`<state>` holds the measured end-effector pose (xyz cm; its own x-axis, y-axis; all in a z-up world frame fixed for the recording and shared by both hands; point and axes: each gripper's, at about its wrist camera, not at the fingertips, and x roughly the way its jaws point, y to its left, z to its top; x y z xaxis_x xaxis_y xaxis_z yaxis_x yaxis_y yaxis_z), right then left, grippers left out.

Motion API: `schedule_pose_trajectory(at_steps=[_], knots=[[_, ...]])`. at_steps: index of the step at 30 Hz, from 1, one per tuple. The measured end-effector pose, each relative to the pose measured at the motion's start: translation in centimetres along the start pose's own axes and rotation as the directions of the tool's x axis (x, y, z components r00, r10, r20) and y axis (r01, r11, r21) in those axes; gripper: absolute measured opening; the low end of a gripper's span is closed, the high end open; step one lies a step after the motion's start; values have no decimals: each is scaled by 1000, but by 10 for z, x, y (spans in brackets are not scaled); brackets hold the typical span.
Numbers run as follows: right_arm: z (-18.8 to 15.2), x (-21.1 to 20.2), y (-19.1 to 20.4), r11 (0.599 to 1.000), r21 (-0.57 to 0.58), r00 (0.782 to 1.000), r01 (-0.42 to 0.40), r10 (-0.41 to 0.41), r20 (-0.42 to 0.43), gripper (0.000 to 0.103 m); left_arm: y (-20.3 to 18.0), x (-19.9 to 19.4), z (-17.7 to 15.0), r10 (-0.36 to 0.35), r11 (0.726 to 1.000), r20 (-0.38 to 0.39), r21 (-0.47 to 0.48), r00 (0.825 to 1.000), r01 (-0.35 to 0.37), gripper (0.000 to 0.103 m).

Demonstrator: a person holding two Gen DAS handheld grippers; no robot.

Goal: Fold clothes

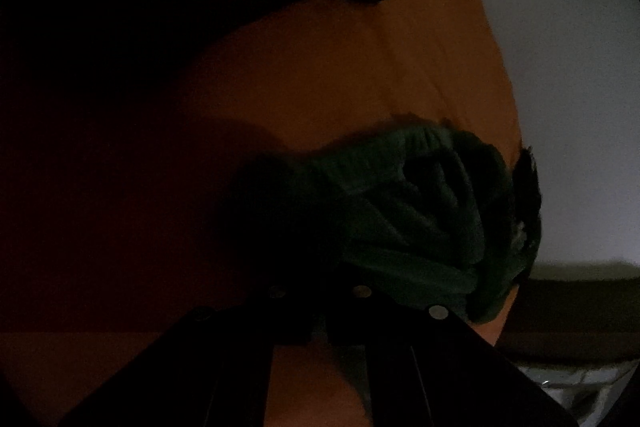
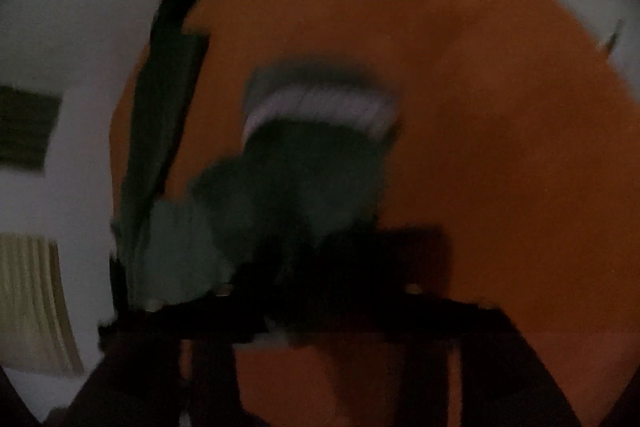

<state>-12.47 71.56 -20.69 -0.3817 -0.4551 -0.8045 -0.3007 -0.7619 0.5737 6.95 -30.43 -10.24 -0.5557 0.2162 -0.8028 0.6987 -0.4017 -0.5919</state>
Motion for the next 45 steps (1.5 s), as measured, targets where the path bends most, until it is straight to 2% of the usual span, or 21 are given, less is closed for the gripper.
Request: schedule_pose_trajectory(at_steps=[3,8,9,10,12,13,14,15,16,18,21,22,23,24,26,31,34,37,39,42,45], knots=[[28,-20,-21,1000,-14,989,-6,8,149,64,6,-3,-2,15,999,0,29,1000,-15,5],[53,43,-39,998,5,997,-69,69,26,62,4,7,-10,20,999,17,26,1000,-20,5],[53,40,-37,998,18,996,-61,60,63,35,4,9,-11,21,999,20,26,1000,-22,5],[52,38,-35,998,32,994,-54,51,101,15,4,12,-13,22,999,24,25,999,-23,5],[52,32,-32,997,59,984,-42,31,175,14,4,11,-15,39,999,55,17,998,-40,5],[47,10,-30,997,68,967,-27,9,255,14,5,8,-16,49,999,76,10,996,-50,5],[35,-23,-30,994,104,930,43,-78,359,14,6,7,-17,50,999,89,3,995,-51,5],[23,-57,-31,983,148,875,107,-164,455,14,7,5,-19,51,999,103,-4,993,-51,5],[11,-90,-31,966,198,803,165,-249,541,14,7,4,-20,51,999,108,-7,993,-51,5],[-7,-125,-49,935,269,757,231,-346,554,14,6,9,-26,46,999,70,10,996,-47,5],[-29,-123,-88,883,336,760,328,-458,461,14,4,5,-41,47,998,59,41,997,-50,5],[-36,-114,-97,870,356,774,341,-474,419,14,4,1,-46,49,997,62,51,997,-52,5],[-46,-106,-113,861,389,794,327,-473,381,14,5,-5,-52,50,997,67,58,996,-54,5],[-63,-112,-144,867,430,835,253,-420,355,14,8,-15,-57,48,997,79,61,996,-52,5],[-78,-115,-164,862,466,853,200,-387,351,14,14,-35,-70,42,997,99,65,994,-48,5],[-105,-118,-157,901,405,845,158,-336,417,15,41,-80,-97,9,1000,115,-19,993,-6,5],[-108,-122,-134,917,385,831,106,-295,473,15,45,-113,-100,-62,993,164,-91,985,78,5],[-102,-136,-113,930,364,807,57,-257,532,15,31,-148,-92,-120,991,234,-23,965,128,5],[-96,-144,-109,928,360,789,96,-291,541,15,32,-153,-91,-97,995,235,37,967,91,5],[-86,-136,-123,918,369,798,144,-328,506,15,50,-132,-99,-23,997,158,74,987,11,5],[-91,-119,-148,888,414,838,200,-374,398,15,81,-98,-115,63,996,54,54,997,-66,6]])
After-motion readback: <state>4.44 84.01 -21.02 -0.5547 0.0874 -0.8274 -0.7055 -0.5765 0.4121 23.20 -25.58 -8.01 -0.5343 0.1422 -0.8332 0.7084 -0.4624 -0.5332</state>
